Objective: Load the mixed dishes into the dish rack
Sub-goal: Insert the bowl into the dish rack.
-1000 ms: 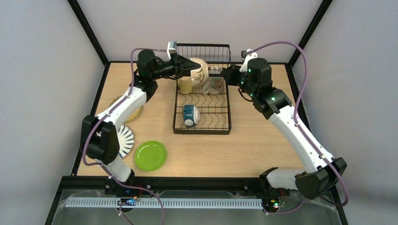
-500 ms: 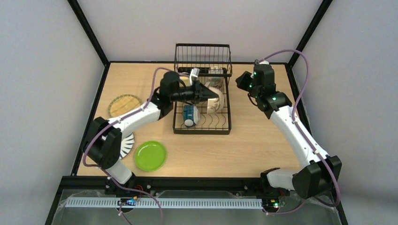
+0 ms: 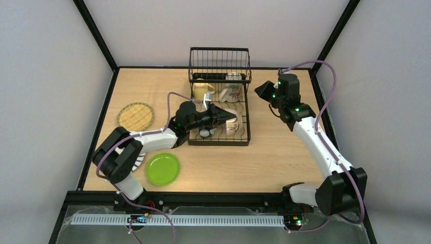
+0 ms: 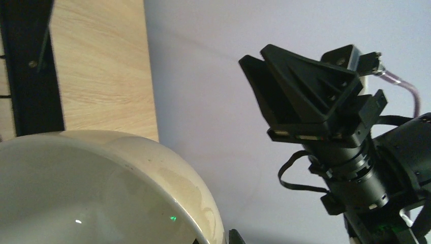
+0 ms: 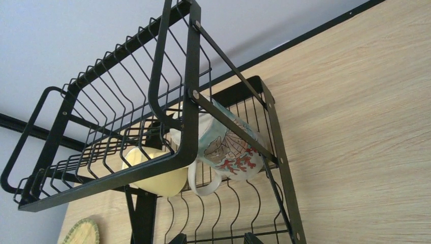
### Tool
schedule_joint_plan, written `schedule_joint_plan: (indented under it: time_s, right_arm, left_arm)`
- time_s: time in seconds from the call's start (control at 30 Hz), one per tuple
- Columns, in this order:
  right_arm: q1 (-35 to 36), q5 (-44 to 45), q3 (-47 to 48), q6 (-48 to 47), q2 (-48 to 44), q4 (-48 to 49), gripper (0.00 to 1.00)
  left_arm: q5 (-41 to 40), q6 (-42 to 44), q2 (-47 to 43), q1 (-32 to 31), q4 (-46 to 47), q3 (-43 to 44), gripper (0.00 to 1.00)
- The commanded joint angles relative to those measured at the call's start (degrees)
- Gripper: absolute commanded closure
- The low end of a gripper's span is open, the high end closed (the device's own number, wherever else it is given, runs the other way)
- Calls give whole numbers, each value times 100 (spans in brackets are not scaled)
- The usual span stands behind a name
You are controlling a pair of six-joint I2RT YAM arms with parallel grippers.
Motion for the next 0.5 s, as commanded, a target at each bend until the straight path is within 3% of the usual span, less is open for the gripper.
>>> schedule_joint_plan:
  time_s: [0.0, 0.3, 0.47]
  right_arm:
    - [-18, -198, -141, 121, 10, 333, 38]
    - [-15, -145, -158, 44, 120, 478, 38]
    - [-29, -89, -208, 51, 118, 551, 38]
  left_arm:
    - [-478, -303, 284, -180, 1567, 86, 98]
    - [-536, -592, 1193, -346, 2446, 387, 98]
    - [-423, -455, 1455, -365, 2360, 649, 98]
